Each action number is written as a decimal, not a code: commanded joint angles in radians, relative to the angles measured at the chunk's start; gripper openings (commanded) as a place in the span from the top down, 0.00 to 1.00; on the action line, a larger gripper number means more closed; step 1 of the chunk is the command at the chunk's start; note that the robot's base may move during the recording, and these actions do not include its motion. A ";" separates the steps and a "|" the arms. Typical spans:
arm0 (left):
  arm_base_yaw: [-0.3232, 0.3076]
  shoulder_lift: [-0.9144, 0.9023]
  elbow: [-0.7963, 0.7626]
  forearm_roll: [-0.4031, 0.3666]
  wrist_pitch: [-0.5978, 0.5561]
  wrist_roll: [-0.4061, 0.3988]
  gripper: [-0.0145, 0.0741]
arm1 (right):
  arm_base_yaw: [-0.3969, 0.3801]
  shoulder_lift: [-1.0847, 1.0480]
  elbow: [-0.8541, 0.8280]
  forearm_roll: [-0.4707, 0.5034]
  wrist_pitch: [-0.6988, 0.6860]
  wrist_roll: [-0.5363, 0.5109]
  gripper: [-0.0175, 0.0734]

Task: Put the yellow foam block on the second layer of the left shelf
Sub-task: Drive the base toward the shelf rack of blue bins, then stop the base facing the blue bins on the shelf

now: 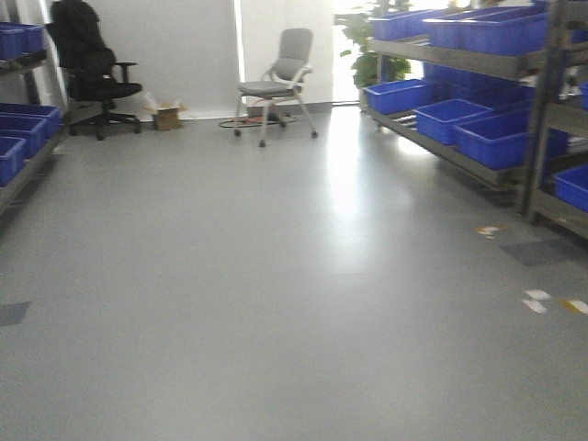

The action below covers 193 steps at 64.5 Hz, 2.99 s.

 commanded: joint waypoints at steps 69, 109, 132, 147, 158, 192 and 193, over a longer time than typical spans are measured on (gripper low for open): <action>0.002 -0.013 0.028 -0.007 -0.084 -0.004 0.68 | -0.008 0.019 -0.030 0.007 -0.088 0.000 0.47; 0.002 -0.013 0.028 -0.007 -0.084 -0.004 0.68 | -0.008 0.019 -0.030 0.007 -0.088 0.000 0.47; 0.002 -0.013 0.028 -0.007 -0.084 -0.004 0.68 | -0.008 0.019 -0.030 0.007 -0.088 0.000 0.47; 0.004 -0.013 0.028 -0.007 -0.084 -0.004 0.68 | -0.008 0.019 -0.030 0.007 -0.088 0.000 0.47; 0.004 -0.013 0.028 -0.007 -0.084 -0.004 0.68 | -0.008 0.019 -0.030 0.007 -0.088 0.000 0.47; 0.004 -0.013 0.028 -0.007 -0.084 -0.004 0.68 | -0.008 0.019 -0.030 0.007 -0.088 0.000 0.47; 0.004 -0.013 0.028 -0.007 -0.084 -0.004 0.68 | -0.008 0.019 -0.030 0.007 -0.088 0.000 0.47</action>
